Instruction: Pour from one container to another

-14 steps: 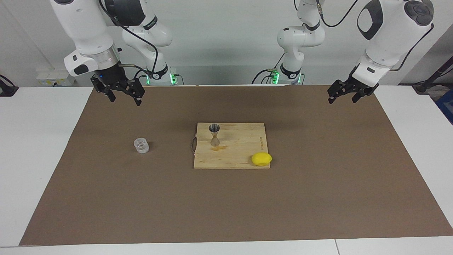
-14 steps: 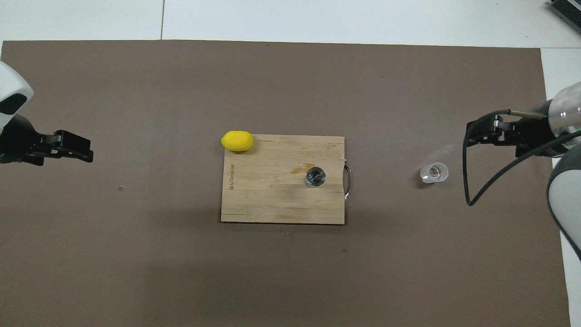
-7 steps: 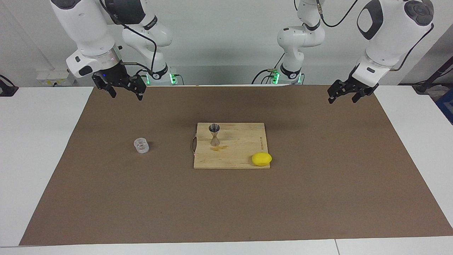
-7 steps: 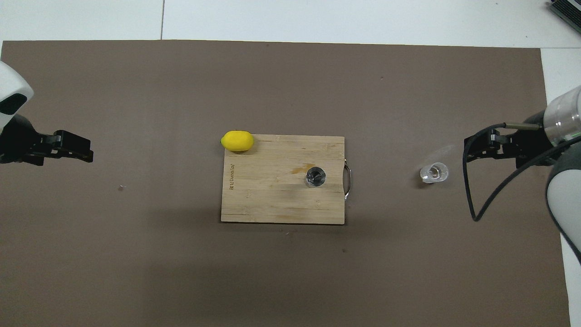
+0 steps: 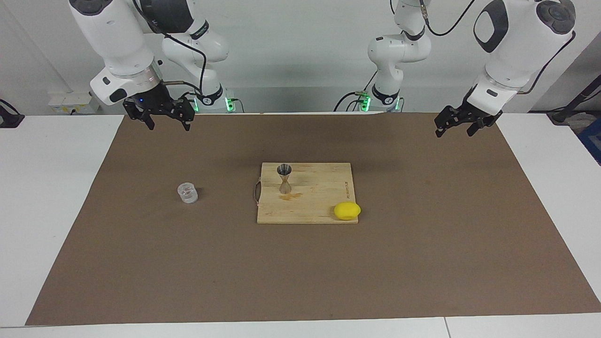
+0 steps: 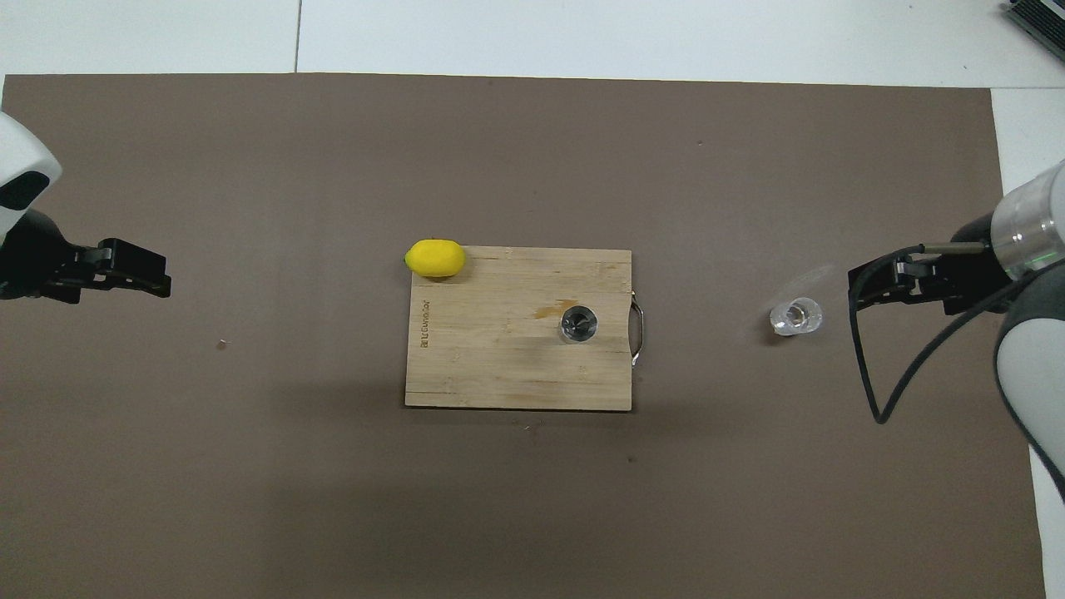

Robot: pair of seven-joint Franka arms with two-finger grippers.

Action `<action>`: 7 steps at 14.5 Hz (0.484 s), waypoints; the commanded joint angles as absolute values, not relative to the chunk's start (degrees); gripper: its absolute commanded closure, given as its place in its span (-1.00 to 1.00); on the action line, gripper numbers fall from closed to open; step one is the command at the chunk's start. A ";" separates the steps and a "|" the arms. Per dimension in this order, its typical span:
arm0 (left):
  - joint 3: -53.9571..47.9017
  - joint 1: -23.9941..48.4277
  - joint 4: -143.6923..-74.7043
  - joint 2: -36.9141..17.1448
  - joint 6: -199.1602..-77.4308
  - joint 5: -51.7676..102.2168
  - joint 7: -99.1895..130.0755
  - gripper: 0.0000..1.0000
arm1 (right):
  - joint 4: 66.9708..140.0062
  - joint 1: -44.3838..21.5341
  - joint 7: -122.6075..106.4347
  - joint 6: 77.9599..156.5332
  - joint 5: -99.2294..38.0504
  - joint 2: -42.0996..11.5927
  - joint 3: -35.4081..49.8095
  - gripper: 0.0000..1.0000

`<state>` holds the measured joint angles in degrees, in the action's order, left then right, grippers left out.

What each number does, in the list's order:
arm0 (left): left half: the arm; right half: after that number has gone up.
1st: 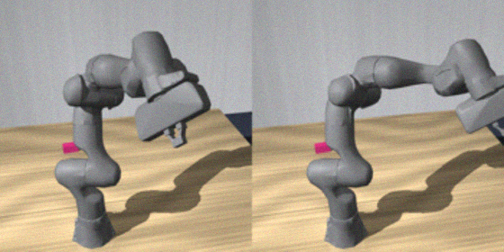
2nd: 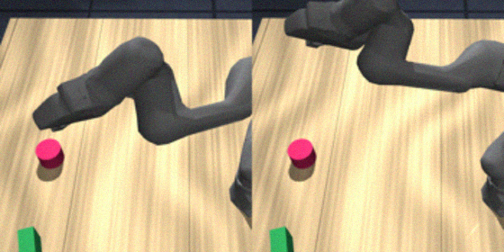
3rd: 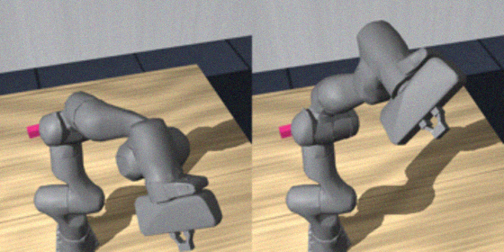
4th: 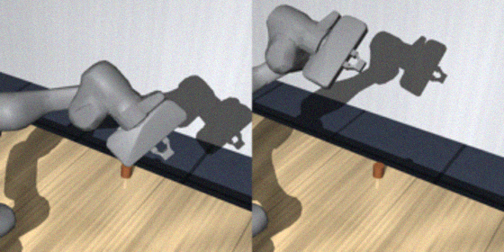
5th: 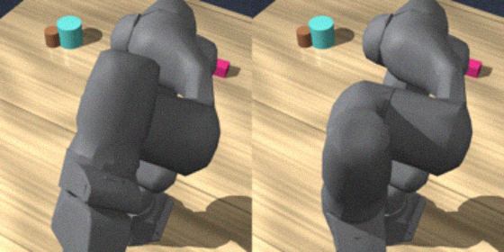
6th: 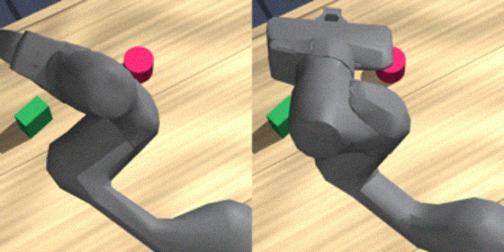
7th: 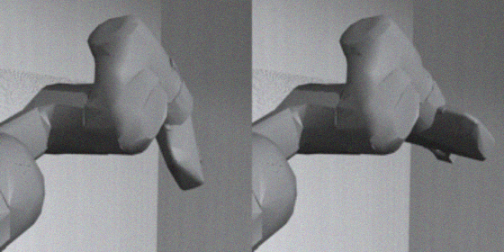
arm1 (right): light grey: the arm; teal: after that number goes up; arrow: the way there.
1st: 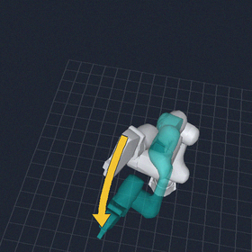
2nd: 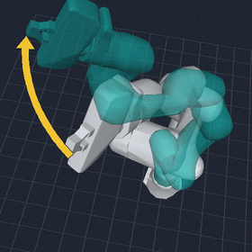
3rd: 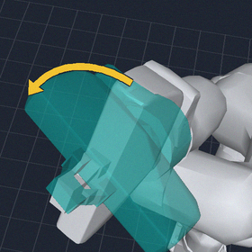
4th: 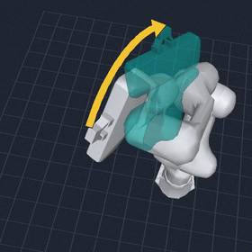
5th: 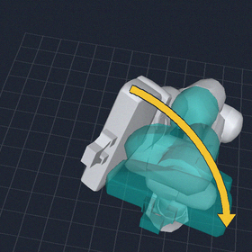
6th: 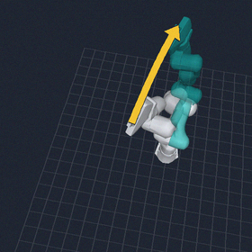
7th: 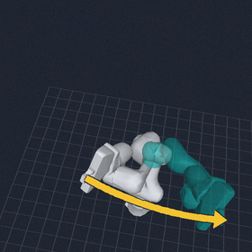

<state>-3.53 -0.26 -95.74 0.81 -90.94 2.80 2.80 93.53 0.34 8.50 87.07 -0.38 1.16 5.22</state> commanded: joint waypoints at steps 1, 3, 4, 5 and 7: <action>-3.25 0.26 -96.15 1.58 -90.53 1.76 3.16 -1.00 | 95.80 0.44 6.68 88.85 1.23 2.99 5.36 -1.00; -3.25 0.26 -96.15 1.58 -90.53 1.76 3.16 -1.00 | 95.63 0.44 6.07 90.08 2.10 2.81 5.45 -1.00; -3.25 0.26 -96.15 1.58 -90.53 1.76 3.16 -1.00 | 95.63 0.35 6.24 90.17 2.37 2.81 5.45 -1.00; -3.25 0.26 -96.15 1.58 -90.53 1.76 3.16 -1.00 | 95.62 0.35 6.41 90.18 2.29 2.81 5.45 -1.00; -3.25 0.26 -96.15 1.58 -90.53 1.76 3.16 -1.00 | 95.62 0.35 6.77 90.18 2.11 2.81 5.45 -1.00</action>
<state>-3.53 -0.26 -95.74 0.81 -90.94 2.80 2.80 93.77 0.29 7.67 88.87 1.14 1.32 5.27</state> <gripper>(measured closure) 0.000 0.000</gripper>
